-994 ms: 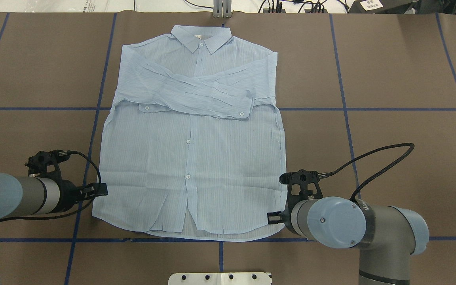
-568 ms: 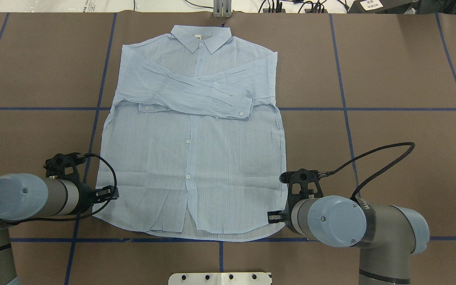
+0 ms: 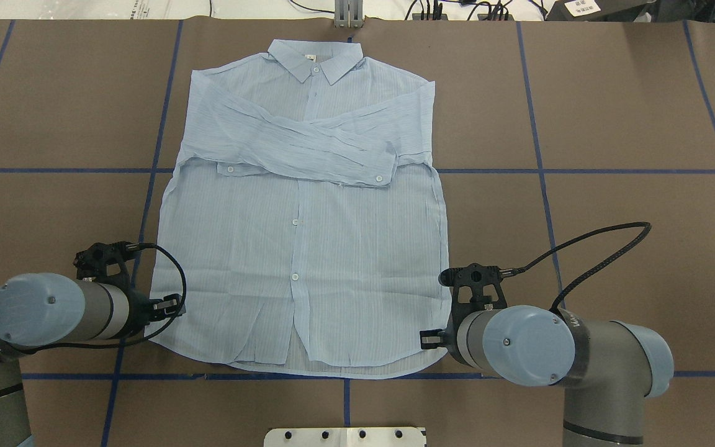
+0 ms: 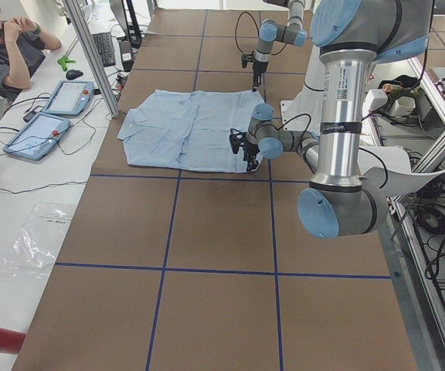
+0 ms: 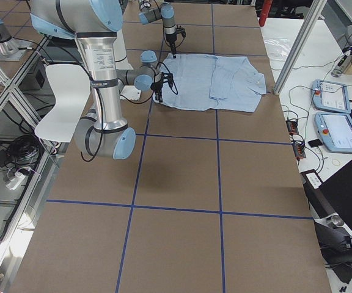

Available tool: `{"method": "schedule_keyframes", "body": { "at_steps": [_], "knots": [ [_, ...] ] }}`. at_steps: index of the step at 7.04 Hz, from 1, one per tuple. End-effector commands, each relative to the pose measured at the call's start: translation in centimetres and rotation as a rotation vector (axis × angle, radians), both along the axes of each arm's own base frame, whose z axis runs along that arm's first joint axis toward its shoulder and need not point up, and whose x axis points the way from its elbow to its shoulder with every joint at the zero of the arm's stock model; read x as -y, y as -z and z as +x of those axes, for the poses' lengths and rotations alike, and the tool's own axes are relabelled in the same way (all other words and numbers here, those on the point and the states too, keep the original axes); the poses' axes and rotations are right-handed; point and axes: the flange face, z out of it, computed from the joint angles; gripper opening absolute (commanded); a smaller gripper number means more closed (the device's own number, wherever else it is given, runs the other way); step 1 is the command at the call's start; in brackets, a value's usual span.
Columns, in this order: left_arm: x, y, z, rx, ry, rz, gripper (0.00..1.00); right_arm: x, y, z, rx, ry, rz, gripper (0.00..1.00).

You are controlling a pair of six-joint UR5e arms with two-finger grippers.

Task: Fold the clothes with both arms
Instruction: 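Move both grippers to the shirt hem corners nearest the robot and grasp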

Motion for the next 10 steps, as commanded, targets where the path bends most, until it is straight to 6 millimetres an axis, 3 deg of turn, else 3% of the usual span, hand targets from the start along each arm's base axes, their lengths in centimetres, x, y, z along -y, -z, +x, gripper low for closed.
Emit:
{"method": "schedule_keyframes", "body": {
  "at_steps": [1,4,8,10],
  "knots": [
    [-0.3,-1.1,-0.6,0.021,-0.004,-0.006,0.63,-0.1,0.1,0.0,0.003,0.002,0.001,0.00],
    [-1.0,-0.8,0.0,0.016,-0.021,-0.006,0.61,0.1,0.0,0.0,0.000,-0.003,0.000,0.00],
    [-1.3,-0.8,0.2,0.014,-0.029,-0.008,0.49,0.3,-0.2,0.1,-0.003,-0.006,0.000,0.00],
    [-1.4,-0.7,0.2,0.013,-0.029,-0.007,0.24,0.3,-0.2,0.1,-0.003,-0.006,0.000,0.00]
  ]
}}
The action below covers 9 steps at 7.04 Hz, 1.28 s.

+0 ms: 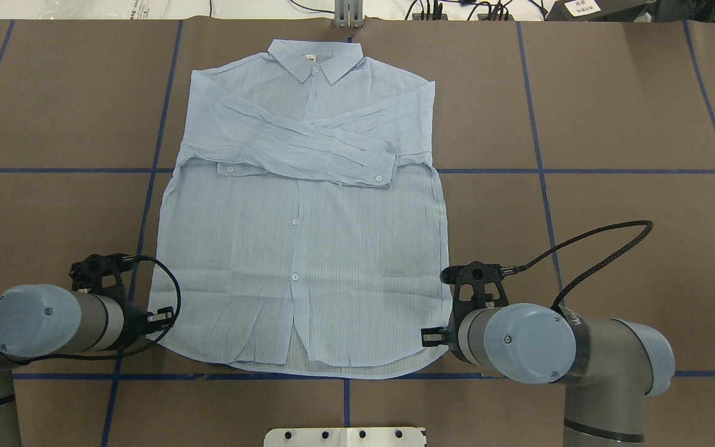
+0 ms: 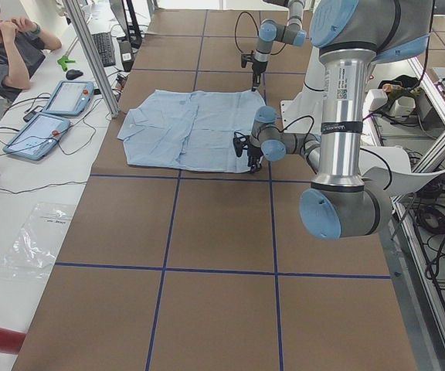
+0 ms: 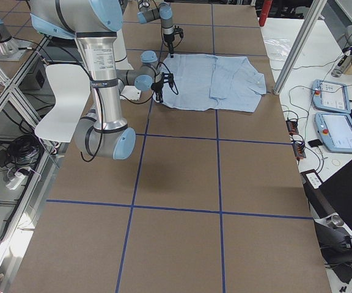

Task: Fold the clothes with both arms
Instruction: 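Move both grippers to the shirt hem corners nearest the robot and grasp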

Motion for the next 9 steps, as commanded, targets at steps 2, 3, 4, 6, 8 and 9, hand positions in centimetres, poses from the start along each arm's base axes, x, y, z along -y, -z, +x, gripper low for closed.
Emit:
{"method": "schedule_keyframes", "body": {
  "at_steps": [2,3,4,6,8,9],
  "knots": [
    [0.0,0.7,-0.3,-0.012,0.000,0.005,0.00,0.2,0.2,0.1,0.004,-0.006,0.001,0.00],
    [-0.1,1.0,-0.5,-0.018,-0.003,0.009,0.00,0.4,0.3,0.2,0.012,-0.031,-0.023,0.00],
    [-0.1,1.6,-1.0,-0.028,-0.005,0.013,0.00,1.0,0.5,0.5,0.018,-0.040,-0.032,0.00],
    [-0.6,3.7,-2.5,-0.004,-0.054,0.053,0.00,2.7,0.8,1.5,0.027,-0.057,-0.036,0.00],
    [-0.4,3.8,-2.9,0.013,-0.113,0.117,0.00,5.0,1.0,3.3,0.044,-0.064,-0.079,0.00],
    [-0.1,4.0,-3.2,0.000,-0.155,0.118,0.00,5.3,1.1,3.5,0.046,-0.069,-0.079,0.00]
  ]
}}
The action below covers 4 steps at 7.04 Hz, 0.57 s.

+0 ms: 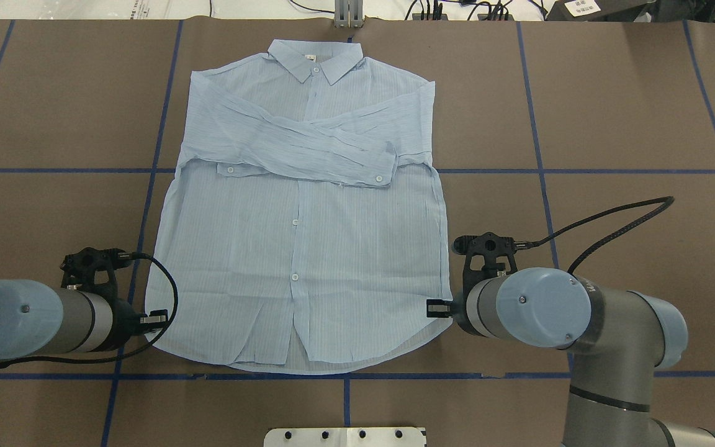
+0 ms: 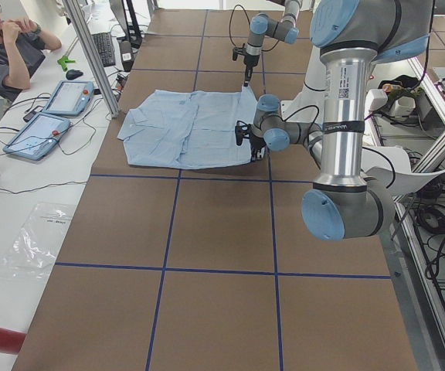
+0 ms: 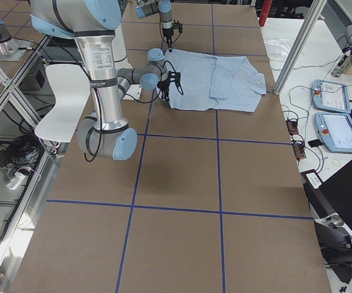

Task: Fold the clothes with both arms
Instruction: 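Move both grippers to the shirt hem corners nearest the robot and grasp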

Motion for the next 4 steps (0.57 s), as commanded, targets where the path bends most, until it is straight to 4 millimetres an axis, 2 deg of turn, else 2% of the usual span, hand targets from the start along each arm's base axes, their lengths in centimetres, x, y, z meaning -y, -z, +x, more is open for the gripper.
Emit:
{"method": "schedule_keyframes", "body": {
  "at_steps": [1,2,4],
  "knots": [
    [2.0,0.4,-1.7,-0.015,-0.060,0.025,0.00,0.9,0.6,1.0,0.016,-0.010,-0.006,0.00],
    [3.5,0.3,-2.9,-0.012,-0.076,0.056,0.00,1.0,1.0,1.4,0.028,-0.010,-0.007,0.00],
    [5.1,0.5,-3.9,-0.013,-0.049,0.068,0.00,2.0,1.2,2.3,0.038,-0.017,-0.023,0.00]
  ]
}}
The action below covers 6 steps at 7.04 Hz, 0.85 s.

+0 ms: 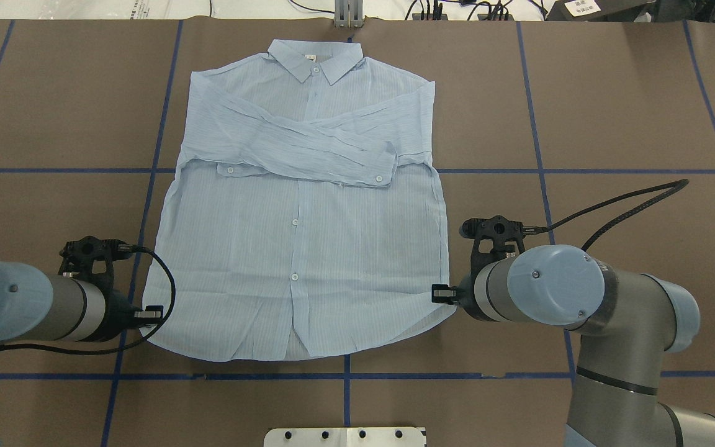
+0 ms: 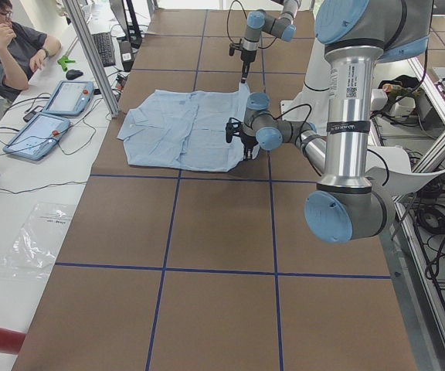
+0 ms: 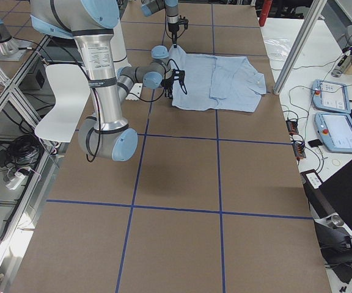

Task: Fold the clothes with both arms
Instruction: 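Move both grippers to the shirt hem corners nearest the robot and grasp, then lift the hem with both grippers and fold it toward the collar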

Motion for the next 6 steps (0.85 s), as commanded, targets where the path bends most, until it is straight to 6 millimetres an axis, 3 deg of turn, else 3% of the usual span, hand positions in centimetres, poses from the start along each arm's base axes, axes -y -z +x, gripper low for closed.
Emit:
{"method": "schedule_keyframes", "body": {
  "at_steps": [1,2,4,6],
  "knots": [
    [1.3,0.3,-1.2,-0.017,0.004,-0.010,0.00,1.3,0.4,1.3,0.016,-0.012,-0.015,0.00],
    [2.3,1.2,-1.8,-0.040,0.016,-0.014,0.00,2.3,0.4,2.2,0.023,-0.025,-0.027,0.00],
    [4.8,2.8,-3.1,-0.069,0.070,0.003,0.00,5.3,2.8,3.8,0.067,-0.079,-0.013,0.00],
    [12.0,4.3,-5.0,-0.109,0.156,-0.013,0.00,9.1,4.5,4.6,0.082,-0.144,0.002,0.00]
  ]
}}
